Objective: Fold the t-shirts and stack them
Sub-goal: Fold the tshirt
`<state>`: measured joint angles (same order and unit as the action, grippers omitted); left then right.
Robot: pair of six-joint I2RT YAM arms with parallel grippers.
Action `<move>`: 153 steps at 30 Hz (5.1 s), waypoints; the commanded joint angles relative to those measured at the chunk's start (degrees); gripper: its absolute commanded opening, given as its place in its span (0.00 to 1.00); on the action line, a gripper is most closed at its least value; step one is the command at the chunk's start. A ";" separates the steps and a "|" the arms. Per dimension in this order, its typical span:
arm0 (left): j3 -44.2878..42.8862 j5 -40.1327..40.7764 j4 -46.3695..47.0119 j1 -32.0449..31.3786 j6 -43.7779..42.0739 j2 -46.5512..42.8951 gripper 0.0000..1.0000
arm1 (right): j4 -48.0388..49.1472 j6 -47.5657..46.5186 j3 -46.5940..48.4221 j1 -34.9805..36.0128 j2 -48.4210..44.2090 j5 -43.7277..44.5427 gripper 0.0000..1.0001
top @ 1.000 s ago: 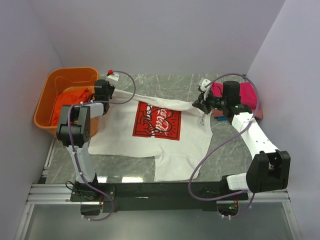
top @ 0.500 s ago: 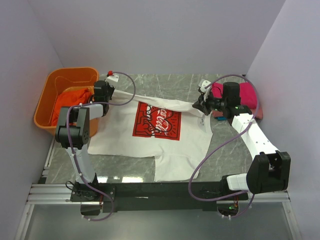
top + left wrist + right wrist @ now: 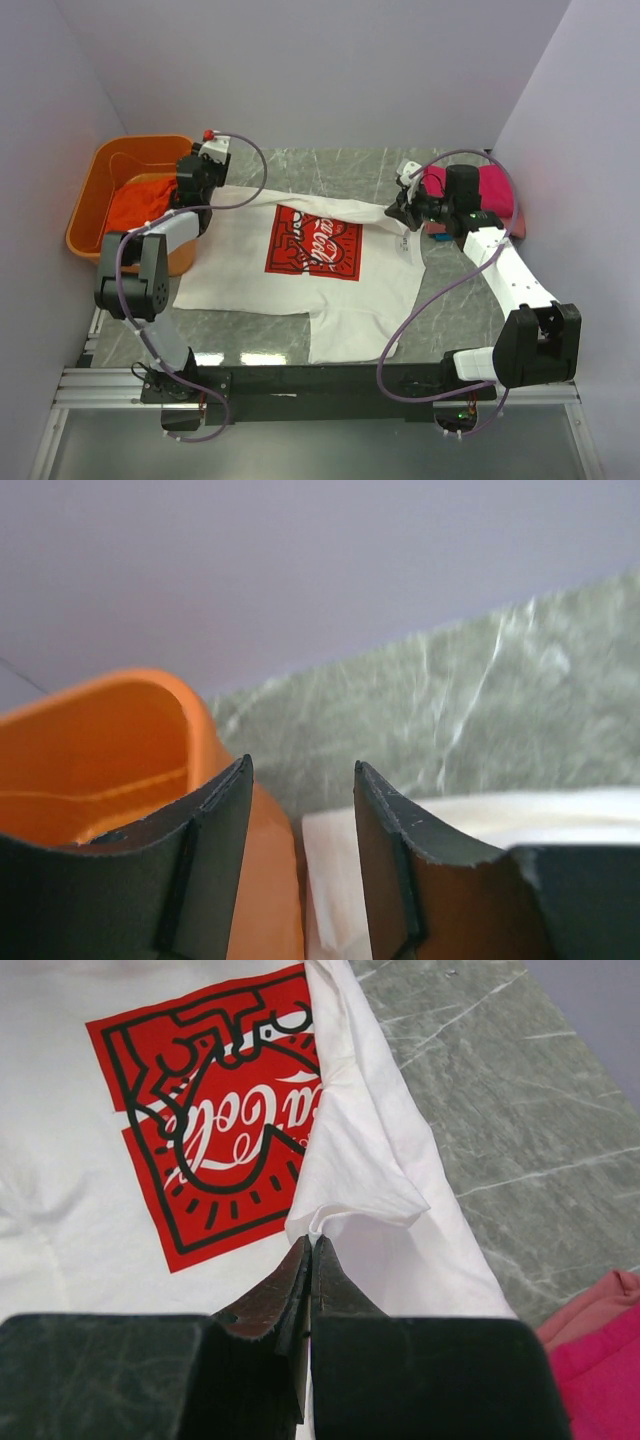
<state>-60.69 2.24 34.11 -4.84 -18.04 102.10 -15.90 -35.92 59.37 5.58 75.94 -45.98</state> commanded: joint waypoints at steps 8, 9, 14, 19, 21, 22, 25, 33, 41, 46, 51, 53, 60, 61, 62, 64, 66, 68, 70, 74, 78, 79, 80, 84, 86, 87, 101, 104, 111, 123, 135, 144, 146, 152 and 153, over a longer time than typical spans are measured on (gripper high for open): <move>-1.80 -2.86 3.07 0.36 8.64 -9.81 0.55 | -9.22 -12.58 -1.02 -0.13 -3.08 -2.97 0.00; -2.07 -2.94 1.24 0.36 9.07 -10.34 0.55 | -10.45 -14.07 -0.93 -0.14 -3.17 -3.15 0.00; -1.98 -3.56 -3.16 0.36 11.18 -14.03 0.56 | -17.23 -22.95 -1.37 -0.05 -5.19 -4.38 0.00; -2.33 -5.49 -9.84 0.36 13.64 -17.20 0.56 | -21.10 -29.37 -3.65 2.06 -6.77 -3.07 0.00; -1.81 -6.54 -12.57 0.36 14.35 -18.87 0.56 | -21.36 -30.95 -5.40 3.72 -6.95 -1.67 0.00; -1.37 -6.89 -13.01 0.36 15.13 -19.48 0.56 | -20.49 -30.79 -6.02 4.43 -7.21 -0.01 0.00; 0.30 -7.77 -15.12 0.36 16.19 -22.64 0.56 | -17.17 -29.65 -8.57 6.27 -7.39 3.68 0.00; 5.22 -10.15 -19.16 0.36 17.60 -31.26 0.57 | -13.28 -25.52 -8.84 7.86 -4.49 7.21 0.00; 10.50 -10.77 -23.90 0.36 21.12 -38.47 0.57 | -13.19 -25.33 -9.10 8.74 -4.49 8.10 0.00; 12.34 -10.77 -28.21 0.36 22.35 -44.87 0.57 | -16.61 -28.23 -11.21 12.51 -5.28 10.11 0.11; 16.64 -10.42 -33.49 0.36 24.19 -52.34 0.57 | -13.31 -21.58 -13.14 12.53 -7.99 14.32 0.70; 19.46 -9.45 -35.41 0.36 24.19 -56.56 0.59 | -10.83 -15.53 -11.23 7.97 -8.53 15.21 0.76; 25.79 -6.72 -40.08 0.45 24.37 -68.69 0.64 | -11.42 8.03 8.36 0.92 12.33 22.93 0.70; 26.58 -6.46 -40.78 0.36 24.37 -69.40 0.64 | -11.78 10.84 10.65 0.92 15.08 24.43 0.67; 26.76 -6.46 -41.31 0.36 24.20 -70.11 0.65 | -11.96 15.83 14.42 1.01 17.64 26.10 0.61; 26.85 -6.02 -41.75 0.36 24.02 -71.77 0.65 | -11.61 20.52 17.60 0.83 23.80 33.47 0.59; 27.20 -6.46 -41.23 0.18 24.19 -72.57 0.66 | -10.65 25.71 19.90 0.66 27.22 38.57 0.59; 27.20 -7.25 -40.88 0.18 23.93 -73.01 0.67 | -9.41 29.66 20.95 0.48 28.55 43.68 0.59; 27.11 -8.04 -40.70 0.01 23.93 -72.93 0.67 | -9.24 31.17 21.48 0.04 29.96 45.88 0.59; 26.85 -8.92 -40.96 -0.87 23.76 -73.10 0.67 | -9.76 32.58 22.10 -0.05 31.98 48.52 0.59; 26.94 -8.57 -41.05 -1.75 23.75 -73.71 0.68 | -9.68 33.20 22.54 -0.05 34.01 49.14 0.59; 27.02 -8.39 -41.05 -2.01 23.76 -73.89 0.67 | -9.76 33.37 22.80 -0.05 34.44 48.88 0.59; 27.02 -8.31 -41.23 -2.01 23.67 -73.98 0.68 | -9.68 33.55 23.33 -0.13 34.80 48.35 0.59; 27.02 -7.78 -41.31 -2.28 23.67 -74.07 0.68 | -10.38 34.25 25.00 -0.40 37.35 47.73 0.58; 27.11 -7.60 -41.31 -2.36 23.49 -74.07 0.68 | -10.47 34.60 25.26 -0.57 37.79 47.47 0.57; 27.11 -7.51 -41.31 -2.28 23.58 -74.07 0.68 | -10.38 34.69 25.26 -0.49 37.96 47.64 0.57; 27.11 -6.99 -41.40 -2.45 23.23 -73.89 0.68 | -12.31 35.83 25.79 -1.01 39.63 41.24 0.42; 27.11 -6.90 -41.31 -2.45 23.23 -73.89 0.68 | -12.66 35.83 25.70 -1.02 39.63 41.58 0.41; 27.20 -6.99 -41.40 -2.45 23.05 -74.15 0.68 | -13.10 37.42 25.35 -1.10 39.55 43.86 0.41; 27.29 -6.90 -41.31 -2.45 22.96 -74.33 0.68 | -13.71 37.94 25.26 -1.19 40.78 42.73 0.34; 27.38 -6.81 -41.14 -2.45 22.79 -74.16 0.69 | -11.18 36.45 27.72 -1.28 39.99 47.98 0.00; 27.38 -6.55 -41.23 -2.45 22.53 -73.98 0.69 | -11.70 33.37 37.29 -1.19 44.11 49.23 0.00; 27.46 -6.46 -41.23 -2.45 22.53 -73.81 0.69 | -12.22 33.02 39.05 -1.19 45.61 49.66 0.00; 27.38 -6.37 -41.14 -2.45 22.35 -73.63 0.69 | -13.54 31.53 43.98 -1.28 49.21 52.12 0.00; 27.38 -6.37 -41.23 -2.45 22.35 -73.54 0.69 | -13.54 31.27 44.59 -1.19 49.56 52.65 0.00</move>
<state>-33.71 -4.67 -8.23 -7.11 5.17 28.62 -29.43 -3.01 100.57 4.82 124.51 3.05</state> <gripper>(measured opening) 0.687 0.010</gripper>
